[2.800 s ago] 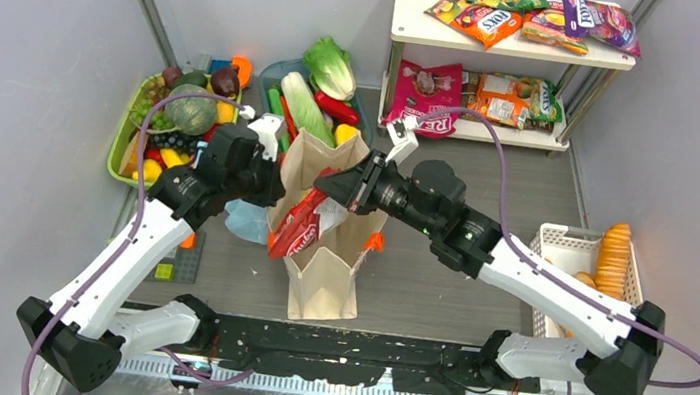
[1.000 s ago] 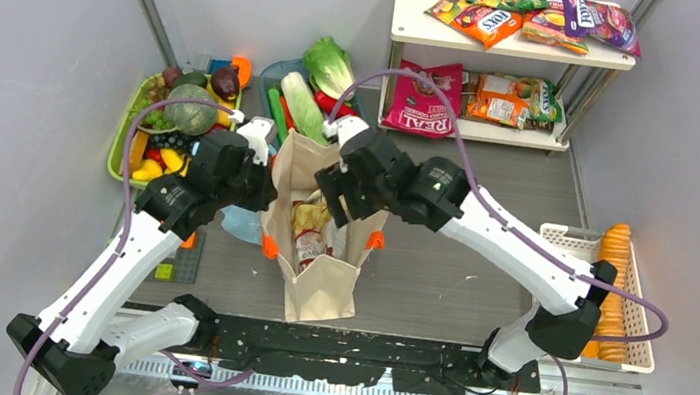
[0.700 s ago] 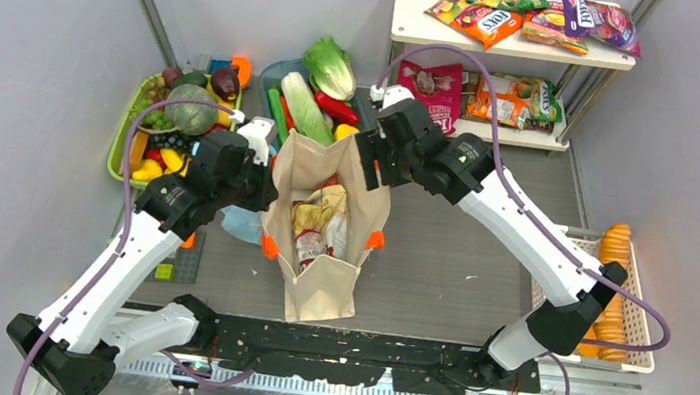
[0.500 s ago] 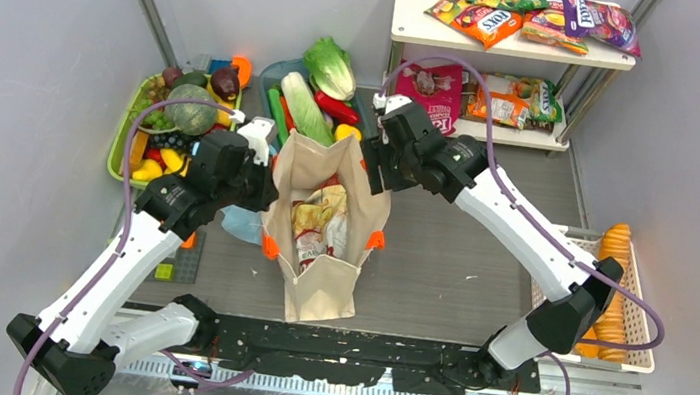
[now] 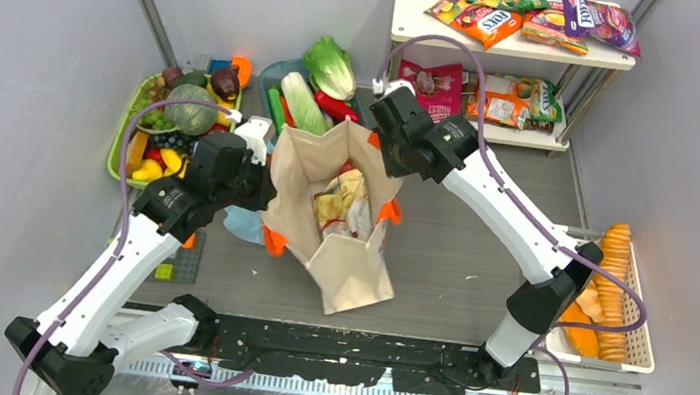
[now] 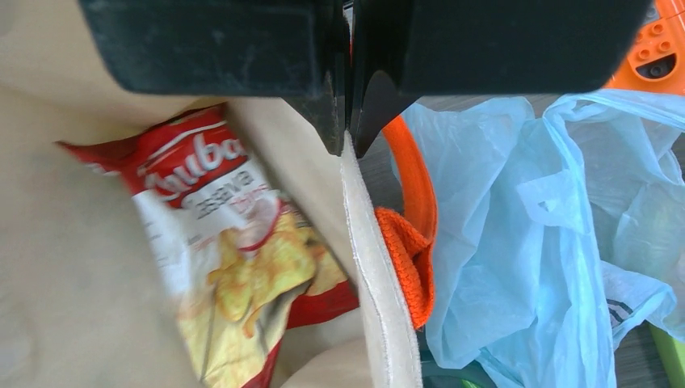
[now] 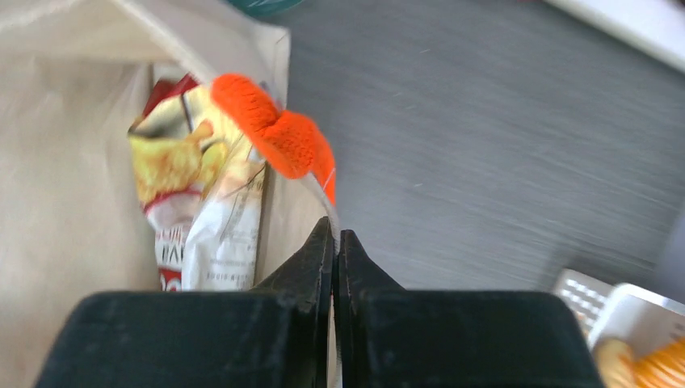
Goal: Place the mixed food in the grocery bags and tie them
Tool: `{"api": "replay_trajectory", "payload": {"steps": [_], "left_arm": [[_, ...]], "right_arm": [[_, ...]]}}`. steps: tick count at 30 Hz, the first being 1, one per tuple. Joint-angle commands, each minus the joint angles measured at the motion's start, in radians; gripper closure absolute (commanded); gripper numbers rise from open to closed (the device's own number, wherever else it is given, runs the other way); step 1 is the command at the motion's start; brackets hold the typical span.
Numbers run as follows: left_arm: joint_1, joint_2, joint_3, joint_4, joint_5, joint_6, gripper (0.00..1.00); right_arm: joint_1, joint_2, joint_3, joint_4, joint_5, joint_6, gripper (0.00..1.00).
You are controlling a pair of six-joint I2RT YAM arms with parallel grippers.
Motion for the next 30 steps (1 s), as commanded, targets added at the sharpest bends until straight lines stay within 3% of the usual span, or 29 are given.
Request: {"api": "replay_trajectory", "payload": {"steps": [1,2,4,6,7,17,20,24,30], "left_arm": [[0.006,-0.035,0.001,0.071,-0.024,0.013,1.0],[0.006,-0.034,-0.001,0.072,-0.023,0.013,1.0],[0.006,-0.028,-0.001,0.074,-0.016,0.014,1.0],[0.006,-0.02,0.0,0.076,-0.006,0.013,1.0],[0.006,-0.015,-0.001,0.077,0.0,0.013,1.0],[0.006,0.001,-0.005,0.08,0.046,0.018,1.0],[0.006,0.007,-0.009,0.092,0.071,0.01,1.0],[0.005,0.026,-0.01,0.096,0.113,0.01,1.0],[0.005,0.017,-0.015,0.1,0.1,0.024,1.0]], "right_arm": [[-0.012,0.014,0.161,-0.148,0.348,-0.049,0.94],[-0.017,0.012,0.166,-0.137,0.328,-0.065,0.89],[-0.028,-0.013,0.141,-0.071,0.219,-0.078,0.46],[-0.045,-0.076,0.1,0.029,0.125,-0.071,0.28],[-0.054,-0.091,0.09,0.079,0.077,-0.069,0.25],[-0.332,-0.172,0.167,0.298,-0.022,0.0,0.23],[-0.408,-0.211,0.126,0.389,0.033,0.075,0.18],[-0.509,-0.242,0.056,0.517,0.036,0.139,0.21],[-0.644,-0.156,0.122,0.578,-0.064,0.21,0.22]]}}
